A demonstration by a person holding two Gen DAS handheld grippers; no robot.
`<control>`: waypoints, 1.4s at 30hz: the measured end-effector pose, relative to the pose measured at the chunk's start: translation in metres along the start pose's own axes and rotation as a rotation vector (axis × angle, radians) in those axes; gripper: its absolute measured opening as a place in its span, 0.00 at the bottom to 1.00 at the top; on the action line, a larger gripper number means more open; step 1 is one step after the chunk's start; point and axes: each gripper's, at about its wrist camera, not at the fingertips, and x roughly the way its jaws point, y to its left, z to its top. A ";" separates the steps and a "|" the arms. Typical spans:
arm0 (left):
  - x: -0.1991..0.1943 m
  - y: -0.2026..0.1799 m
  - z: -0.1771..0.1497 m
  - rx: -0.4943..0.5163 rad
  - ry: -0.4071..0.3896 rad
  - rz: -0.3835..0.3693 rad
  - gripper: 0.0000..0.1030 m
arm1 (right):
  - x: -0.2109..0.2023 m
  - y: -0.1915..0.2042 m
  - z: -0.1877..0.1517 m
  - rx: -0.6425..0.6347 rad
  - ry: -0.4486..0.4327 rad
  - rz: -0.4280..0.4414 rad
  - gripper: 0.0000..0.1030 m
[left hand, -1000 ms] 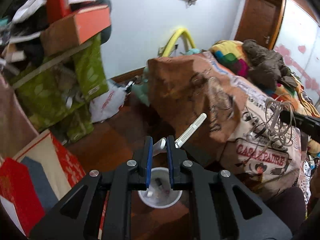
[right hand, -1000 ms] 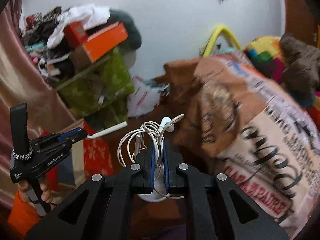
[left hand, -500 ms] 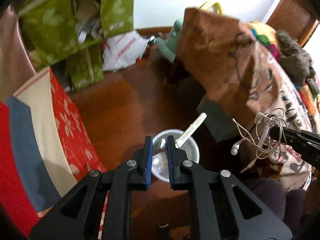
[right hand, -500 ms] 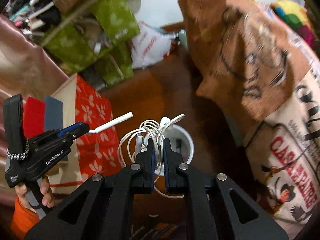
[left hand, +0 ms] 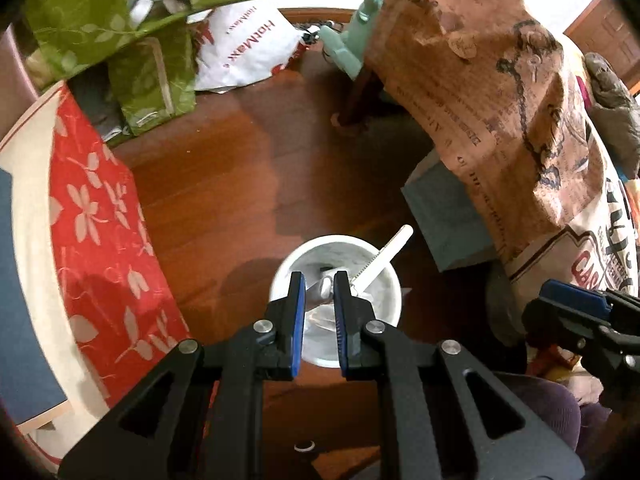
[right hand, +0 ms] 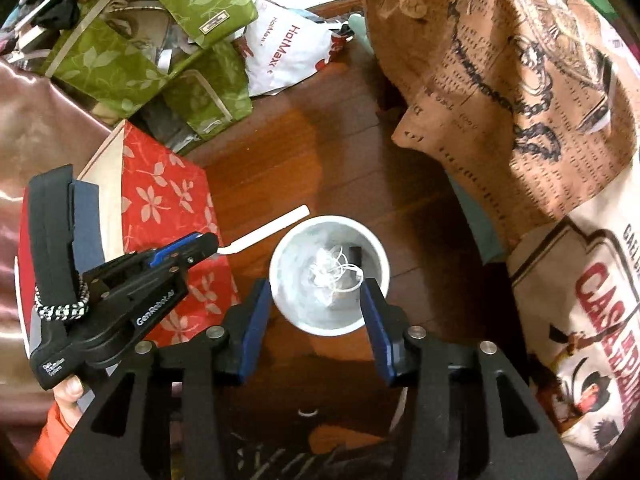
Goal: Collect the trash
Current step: 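Open the right gripper over the cup while the left gripper releases the comb, then raise both open grippers back up to the items on the bed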
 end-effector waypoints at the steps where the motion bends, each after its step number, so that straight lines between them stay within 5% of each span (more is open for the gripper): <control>1: 0.001 -0.003 0.001 0.005 0.002 -0.005 0.12 | -0.002 -0.002 0.000 -0.002 -0.003 -0.005 0.42; 5: 0.011 -0.016 0.005 0.030 0.042 -0.018 0.12 | -0.009 -0.007 -0.001 -0.004 -0.022 -0.016 0.42; 9: 0.019 -0.022 0.004 0.043 0.101 -0.022 0.31 | -0.014 -0.009 -0.003 -0.009 -0.034 -0.020 0.42; 17: -0.012 -0.031 0.000 0.115 0.064 -0.003 0.33 | -0.034 -0.014 -0.009 -0.009 -0.080 -0.023 0.42; 33: -0.148 -0.117 0.001 0.308 -0.209 -0.044 0.39 | -0.156 -0.031 -0.038 -0.010 -0.379 -0.088 0.42; 37: -0.177 -0.147 -0.002 0.357 -0.275 -0.064 0.42 | -0.197 -0.046 -0.054 0.009 -0.493 -0.138 0.59; 42: -0.208 -0.189 -0.006 0.422 -0.345 -0.099 0.49 | -0.244 -0.068 -0.075 0.042 -0.628 -0.207 0.66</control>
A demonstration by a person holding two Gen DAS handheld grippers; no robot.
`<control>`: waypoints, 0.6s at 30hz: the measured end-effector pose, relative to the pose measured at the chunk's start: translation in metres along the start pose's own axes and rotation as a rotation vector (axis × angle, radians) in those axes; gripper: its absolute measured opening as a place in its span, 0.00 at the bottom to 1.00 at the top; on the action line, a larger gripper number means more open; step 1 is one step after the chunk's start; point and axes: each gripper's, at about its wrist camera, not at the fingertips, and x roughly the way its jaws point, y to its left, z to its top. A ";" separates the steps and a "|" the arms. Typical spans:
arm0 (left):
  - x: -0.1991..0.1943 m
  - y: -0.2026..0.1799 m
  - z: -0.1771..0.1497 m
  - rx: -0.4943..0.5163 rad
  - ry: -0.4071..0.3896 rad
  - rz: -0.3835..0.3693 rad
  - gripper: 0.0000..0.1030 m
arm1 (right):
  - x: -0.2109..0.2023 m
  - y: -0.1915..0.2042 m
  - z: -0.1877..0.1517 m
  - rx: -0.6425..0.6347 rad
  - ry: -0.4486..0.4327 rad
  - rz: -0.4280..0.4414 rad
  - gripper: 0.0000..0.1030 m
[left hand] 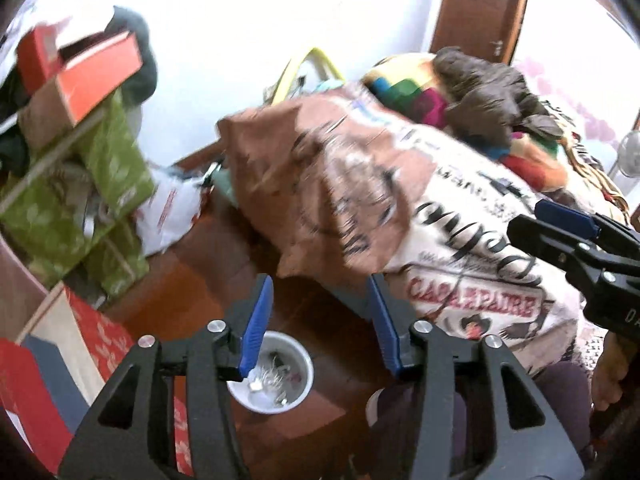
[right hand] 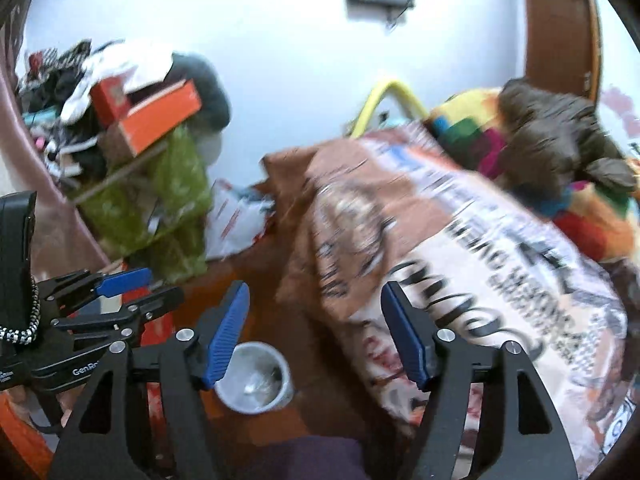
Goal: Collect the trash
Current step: 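Raise both open grippers back up to the items on the bed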
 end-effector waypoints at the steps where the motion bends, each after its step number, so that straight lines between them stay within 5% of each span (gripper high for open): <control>1: -0.003 -0.007 0.004 0.010 -0.010 -0.007 0.50 | -0.008 -0.006 0.002 0.007 -0.022 -0.019 0.69; 5: -0.012 -0.045 0.021 0.074 -0.051 -0.038 0.55 | -0.036 -0.040 0.005 0.049 -0.096 -0.104 0.79; 14: -0.005 -0.131 0.059 0.144 -0.118 -0.141 0.80 | -0.072 -0.126 0.006 0.109 -0.172 -0.334 0.80; 18: 0.013 -0.162 0.073 0.149 -0.121 -0.186 0.81 | -0.080 -0.160 0.000 0.124 -0.178 -0.393 0.80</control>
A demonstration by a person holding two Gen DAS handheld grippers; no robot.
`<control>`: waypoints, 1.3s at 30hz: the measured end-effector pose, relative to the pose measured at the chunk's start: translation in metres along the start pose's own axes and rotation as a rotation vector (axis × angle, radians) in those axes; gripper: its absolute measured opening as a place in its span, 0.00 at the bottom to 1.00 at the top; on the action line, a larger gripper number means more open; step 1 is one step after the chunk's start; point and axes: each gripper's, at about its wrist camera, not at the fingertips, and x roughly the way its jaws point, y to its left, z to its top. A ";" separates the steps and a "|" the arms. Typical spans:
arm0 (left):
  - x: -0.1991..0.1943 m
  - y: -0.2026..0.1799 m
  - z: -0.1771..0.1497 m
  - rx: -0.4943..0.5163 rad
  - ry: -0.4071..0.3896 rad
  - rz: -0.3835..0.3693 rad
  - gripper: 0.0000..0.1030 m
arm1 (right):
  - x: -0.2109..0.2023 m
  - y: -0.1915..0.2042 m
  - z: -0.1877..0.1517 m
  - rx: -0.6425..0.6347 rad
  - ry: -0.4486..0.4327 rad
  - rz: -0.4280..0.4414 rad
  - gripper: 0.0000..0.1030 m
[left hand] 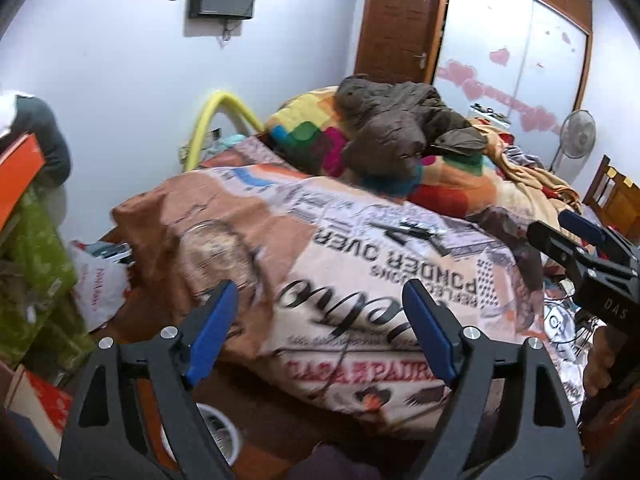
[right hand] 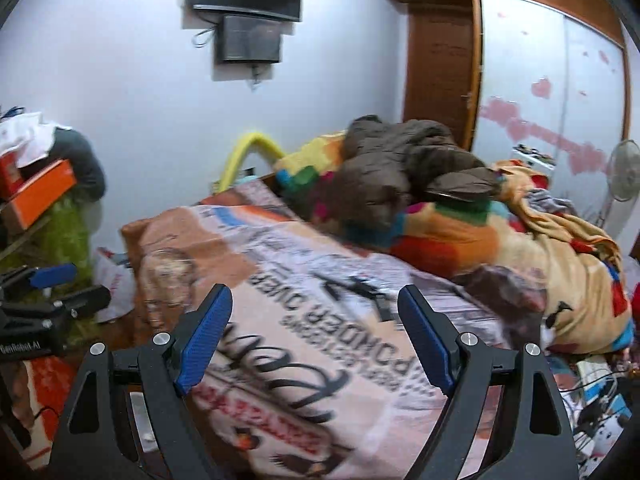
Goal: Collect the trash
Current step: 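Raise both open grippers back up to the items on the bed, then grasp the clear pen with the left gripper while the right grasps the toothpaste tube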
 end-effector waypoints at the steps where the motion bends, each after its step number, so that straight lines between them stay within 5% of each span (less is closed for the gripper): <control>1: 0.008 -0.006 0.004 0.002 0.001 -0.006 0.81 | 0.002 -0.008 0.000 0.005 0.000 -0.018 0.80; 10: 0.090 -0.045 0.026 0.037 0.062 -0.052 0.82 | 0.051 -0.067 -0.009 0.067 0.079 -0.118 0.80; 27: 0.254 -0.095 0.033 0.016 0.233 -0.077 0.81 | 0.193 -0.135 -0.036 0.173 0.325 0.000 0.80; 35: 0.308 -0.116 0.028 0.015 0.267 -0.083 0.81 | 0.238 -0.138 -0.034 0.150 0.361 0.005 0.57; 39: 0.319 -0.127 0.027 0.052 0.212 0.006 0.74 | 0.260 -0.142 -0.038 0.238 0.396 0.030 0.45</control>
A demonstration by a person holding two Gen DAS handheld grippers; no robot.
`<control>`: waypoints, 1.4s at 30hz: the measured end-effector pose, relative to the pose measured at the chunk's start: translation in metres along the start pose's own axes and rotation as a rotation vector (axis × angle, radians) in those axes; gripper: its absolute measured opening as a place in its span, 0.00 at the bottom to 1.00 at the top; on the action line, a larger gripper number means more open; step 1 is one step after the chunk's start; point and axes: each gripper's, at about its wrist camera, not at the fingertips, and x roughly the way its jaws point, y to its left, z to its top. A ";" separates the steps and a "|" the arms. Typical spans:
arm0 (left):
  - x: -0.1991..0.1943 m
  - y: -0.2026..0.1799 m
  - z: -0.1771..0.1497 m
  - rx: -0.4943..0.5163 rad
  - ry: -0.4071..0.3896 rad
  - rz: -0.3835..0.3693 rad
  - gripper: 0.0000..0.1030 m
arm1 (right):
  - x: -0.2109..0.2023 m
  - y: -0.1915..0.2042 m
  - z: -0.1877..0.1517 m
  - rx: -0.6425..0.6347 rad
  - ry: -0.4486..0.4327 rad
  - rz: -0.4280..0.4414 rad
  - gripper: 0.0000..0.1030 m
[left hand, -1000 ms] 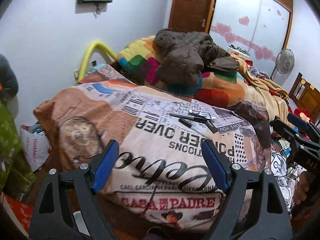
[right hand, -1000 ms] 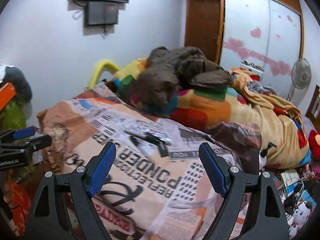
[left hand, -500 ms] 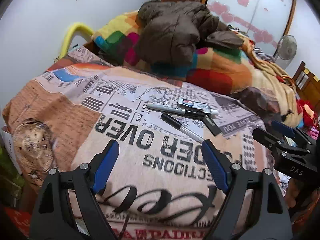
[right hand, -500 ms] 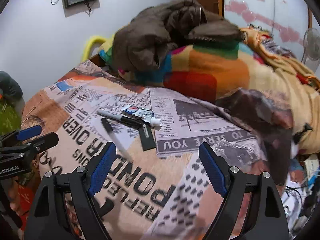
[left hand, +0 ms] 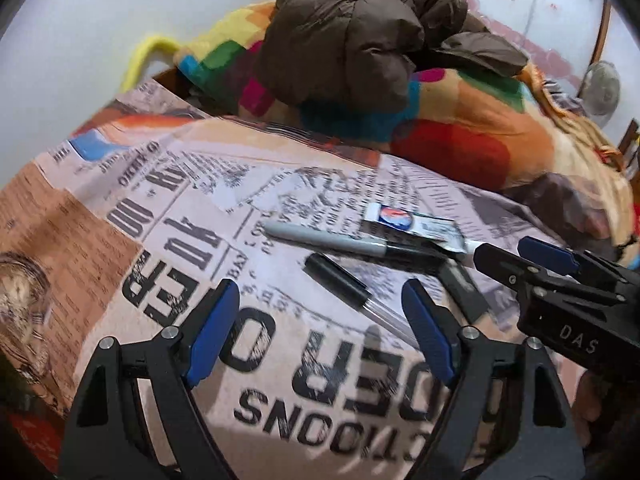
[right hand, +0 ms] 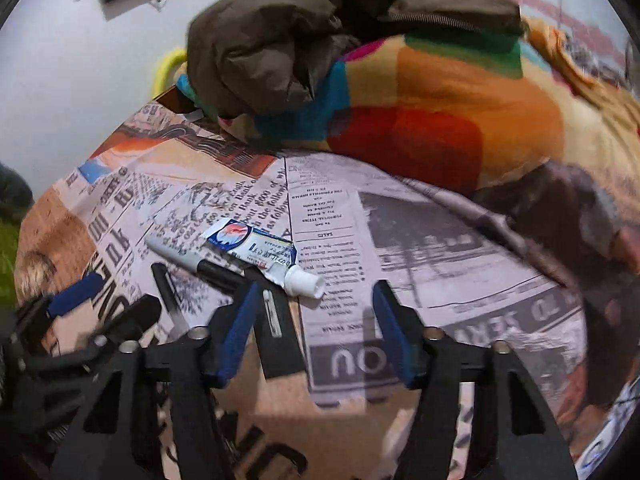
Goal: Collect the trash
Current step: 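Grasp the clear pen with the left gripper while the right grasps the toothpaste tube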
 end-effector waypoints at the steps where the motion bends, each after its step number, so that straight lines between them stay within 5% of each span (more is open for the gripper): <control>1: 0.004 -0.001 0.001 0.002 0.006 0.000 0.71 | 0.006 -0.001 0.002 0.017 0.013 0.001 0.42; 5: 0.017 -0.003 0.005 -0.015 0.041 -0.010 0.54 | 0.013 -0.003 0.003 0.065 0.018 0.015 0.31; 11: 0.023 -0.008 0.004 -0.006 0.040 -0.058 0.47 | 0.012 0.002 0.003 0.031 0.006 0.002 0.23; 13: 0.024 -0.011 0.002 0.020 0.031 -0.041 0.40 | 0.008 0.002 0.001 0.027 -0.004 -0.025 0.23; 15: 0.023 -0.013 0.002 0.047 0.029 -0.038 0.16 | 0.006 0.000 0.000 0.038 -0.008 -0.032 0.23; 17: 0.022 -0.010 0.001 0.033 0.046 -0.073 0.12 | 0.002 -0.002 -0.002 0.046 -0.022 -0.031 0.23; 26: -0.004 0.000 -0.016 0.023 0.092 -0.150 0.12 | -0.039 -0.003 -0.012 0.043 -0.087 -0.042 0.21; 42: -0.141 0.018 -0.021 0.060 -0.043 -0.164 0.12 | -0.152 0.038 -0.034 -0.026 -0.218 -0.022 0.21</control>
